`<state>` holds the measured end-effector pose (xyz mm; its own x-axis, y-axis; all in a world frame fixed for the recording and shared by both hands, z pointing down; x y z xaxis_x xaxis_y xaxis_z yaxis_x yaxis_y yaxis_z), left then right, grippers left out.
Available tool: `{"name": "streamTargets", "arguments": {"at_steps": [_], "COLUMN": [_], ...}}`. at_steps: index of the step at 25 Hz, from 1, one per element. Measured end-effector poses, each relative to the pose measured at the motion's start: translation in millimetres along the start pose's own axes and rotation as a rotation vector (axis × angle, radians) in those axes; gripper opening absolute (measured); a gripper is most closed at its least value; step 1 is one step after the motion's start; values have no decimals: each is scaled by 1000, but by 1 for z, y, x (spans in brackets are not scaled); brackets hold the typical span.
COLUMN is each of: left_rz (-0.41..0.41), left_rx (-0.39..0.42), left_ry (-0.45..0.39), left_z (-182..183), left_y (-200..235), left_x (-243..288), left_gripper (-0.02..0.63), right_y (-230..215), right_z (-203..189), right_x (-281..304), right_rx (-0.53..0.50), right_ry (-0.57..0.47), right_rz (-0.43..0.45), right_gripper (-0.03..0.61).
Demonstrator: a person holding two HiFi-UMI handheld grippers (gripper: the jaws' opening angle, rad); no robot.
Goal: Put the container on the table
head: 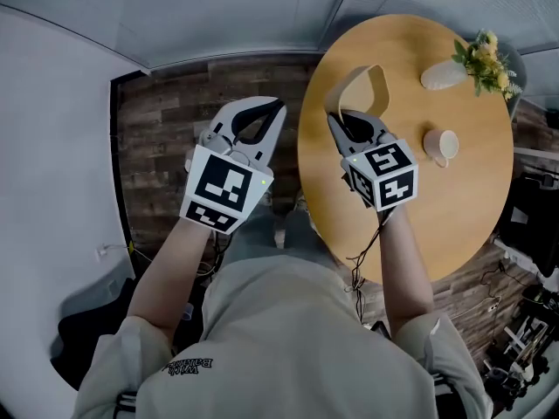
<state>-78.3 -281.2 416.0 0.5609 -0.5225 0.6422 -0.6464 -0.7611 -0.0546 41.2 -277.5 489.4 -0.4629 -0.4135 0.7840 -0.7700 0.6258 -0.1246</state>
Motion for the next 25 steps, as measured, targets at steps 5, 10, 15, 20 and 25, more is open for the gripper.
{"name": "streamTargets", "arguments": {"at_steps": [5, 10, 15, 20, 25], "left_rz": [-19, -66, -105, -126, -132], "left_rx": [-23, -72, -76, -152, -181], "left_ry": [88, 177, 232, 270, 304], "left_z": [-32, -66, -87, -110, -131], "left_y": [1, -4, -17, -22, -23], "left_x": [31, 58, 71, 92, 102], "left_gripper": [21, 21, 21, 21, 21], "right_y": [3, 0, 1, 0, 0], "right_z": [-20, -47, -70, -80, -87], "right_x": [36, 70, 90, 101, 113], "right_rx": [-32, -50, -62, -157, -232], "right_ry": [72, 167, 236, 289, 337], "right_rz": [44, 41, 27, 12, -10], "right_gripper": [32, 32, 32, 32, 32]}}
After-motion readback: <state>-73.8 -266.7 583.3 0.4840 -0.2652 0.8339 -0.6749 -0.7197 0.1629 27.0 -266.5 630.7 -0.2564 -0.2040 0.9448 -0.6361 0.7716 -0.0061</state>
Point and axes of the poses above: the fingertips, and each gripper's own axes: x forward along the fingers, y to its left, z out of its top, the point moved 3 cm from there along -x, backward along the fingers, and after that the axes turned 13 degrees about y, right-handed, at the moved point
